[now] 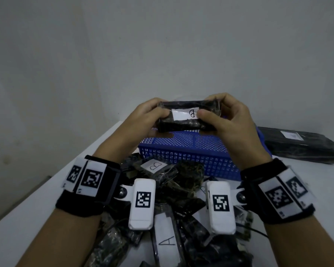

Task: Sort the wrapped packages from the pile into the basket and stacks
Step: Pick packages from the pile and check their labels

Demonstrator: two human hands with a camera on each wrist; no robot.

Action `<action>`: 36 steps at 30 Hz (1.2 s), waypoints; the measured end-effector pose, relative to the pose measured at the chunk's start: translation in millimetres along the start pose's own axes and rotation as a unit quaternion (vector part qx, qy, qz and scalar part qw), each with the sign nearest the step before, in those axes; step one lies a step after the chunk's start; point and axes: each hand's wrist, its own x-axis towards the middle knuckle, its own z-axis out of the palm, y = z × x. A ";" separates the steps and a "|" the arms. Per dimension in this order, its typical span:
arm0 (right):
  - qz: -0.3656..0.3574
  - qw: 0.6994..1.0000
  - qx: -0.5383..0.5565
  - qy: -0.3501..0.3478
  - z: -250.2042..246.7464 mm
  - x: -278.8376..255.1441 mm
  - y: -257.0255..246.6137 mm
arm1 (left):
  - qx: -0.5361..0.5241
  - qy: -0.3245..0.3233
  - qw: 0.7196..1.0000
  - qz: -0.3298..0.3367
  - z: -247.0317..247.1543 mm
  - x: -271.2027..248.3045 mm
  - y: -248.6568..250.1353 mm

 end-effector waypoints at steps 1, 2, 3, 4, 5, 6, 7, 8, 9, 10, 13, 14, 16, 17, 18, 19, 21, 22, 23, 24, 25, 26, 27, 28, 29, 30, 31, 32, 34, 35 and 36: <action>0.006 1.000 -0.006 0.006 0.3 -0.3 -1.3 | -0.010 -0.001 1.000 -0.006 -0.9 -0.3 0.4; 0.017 1.000 -0.019 0.018 0.9 -0.6 -2.6 | -0.026 -0.001 1.000 -0.007 -1.1 -1.1 1.9; 0.029 0.998 -0.040 0.034 1.1 -1.2 -2.0 | -0.044 0.002 0.999 -0.007 -0.6 -2.2 3.5; 0.041 0.996 -0.062 0.049 1.7 -2.1 -1.5 | -0.067 0.006 0.998 -0.008 0.1 -2.9 4.5; 0.048 0.994 -0.081 0.059 2.9 -3.4 -1.1 | -0.077 0.012 0.997 -0.004 0.7 -4.3 5.0; 0.050 0.992 -0.097 0.065 3.4 -4.2 -1.7 | -0.075 0.019 0.997 0.003 1.0 -5.0 5.6; 0.049 0.991 -0.111 0.063 2.5 -5.2 -2.0 | -0.060 0.026 0.998 0.012 1.0 -5.8 5.2; 0.051 0.991 -0.117 0.051 1.6 -6.5 -3.7 | -0.051 0.027 0.998 0.025 1.0 -6.0 4.8; 0.057 0.991 -0.119 0.025 0.6 -7.4 -5.2 | -0.045 0.027 0.998 0.039 0.6 -6.6 3.8; 0.062 0.991 -0.122 -0.010 0.5 -7.8 -7.8 | -0.040 0.023 0.997 0.054 0.6 -7.2 4.4; 0.042 0.982 -0.159 -0.095 3.8 -10.4 -9.2 | -0.009 0.015 0.997 0.076 3.0 -10.0 9.3; 0.027 0.981 -0.170 -0.093 4.9 -9.8 -7.6 | -0.002 0.008 0.997 0.080 4.8 -10.9 12.7; -0.007 0.984 -0.167 -0.059 6.8 -9.2 -3.8 | -0.014 0.001 0.998 0.067 7.4 -11.9 17.2; -0.021 0.987 -0.156 -0.042 7.1 -8.5 -2.6 | -0.030 0.002 0.998 0.056 7.5 -11.5 19.0; -0.032 0.988 -0.146 -0.030 7.4 -8.5 -1.9 | -0.042 0.005 0.998 0.047 7.1 -11.1 19.3; -0.043 0.989 -0.142 -0.026 7.2 -8.2 -1.3 | -0.045 0.009 0.998 0.041 6.3 -10.2 19.0; -0.067 0.986 -0.148 -0.041 6.4 -8.7 -1.6 | -0.034 -0.002 0.999 0.019 3.6 -9.0 16.1; -0.081 0.983 -0.151 -0.058 5.9 -9.5 -2.2 | -0.027 -0.021 0.999 0.000 2.2 -8.9 14.1; -0.096 0.980 -0.157 -0.079 5.4 -10.3 -2.9 | -0.022 -0.045 0.999 -0.018 0.7 -9.3 12.5; -0.106 0.975 -0.169 -0.101 4.3 -11.3 -3.5 | -0.023 -0.065 0.997 -0.030 -0.2 -9.8 11.3; -0.107 0.971 -0.178 -0.122 2.8 -11.0 -3.5 | -0.026 -0.074 0.996 -0.031 -1.2 -9.7 11.2; -0.094 0.969 -0.180 -0.143 1.4 -11.7 -5.0 | -0.030 -0.072 0.997 -0.028 -1.8 -9.9 11.1; -0.075 0.970 -0.172 -0.156 0.0 -12.8 -7.0 | -0.033 -0.065 0.997 -0.024 -2.3 -9.9 10.6; -0.056 0.974 -0.156 -0.155 -0.5 -13.9 -10.5 | -0.031 -0.058 0.998 -0.017 -2.4 -9.8 10.5; -0.039 0.981 -0.135 -0.134 -0.6 -14.2 -13.2 | -0.026 -0.055 0.998 -0.008 -2.3 -9.4 9.4; -0.022 0.988 -0.113 -0.100 0.3 -13.6 -14.9 | -0.019 -0.055 0.998 0.001 -2.8 -8.7 8.1; -0.007 0.994 -0.091 -0.066 0.7 -12.0 -14.3 | -0.011 -0.062 0.998 0.008 -2.4 -8.3 6.5; 0.004 0.997 -0.072 -0.040 0.6 -9.5 -11.9 | 0.000 -0.072 0.997 0.016 -1.5 -8.5 6.4; 0.011 0.999 -0.046 -0.011 1.4 -4.4 -5.7 | 0.032 -0.091 0.995 0.028 1.4 -9.4 6.9; 0.003 0.999 -0.047 0.003 1.3 -3.7 -2.5 | 0.049 -0.096 0.994 0.029 3.5 -9.3 6.5; -0.016 0.998 -0.061 0.018 1.4 -4.3 -0.8 | 0.062 -0.099 0.993 0.028 5.8 -9.4 5.9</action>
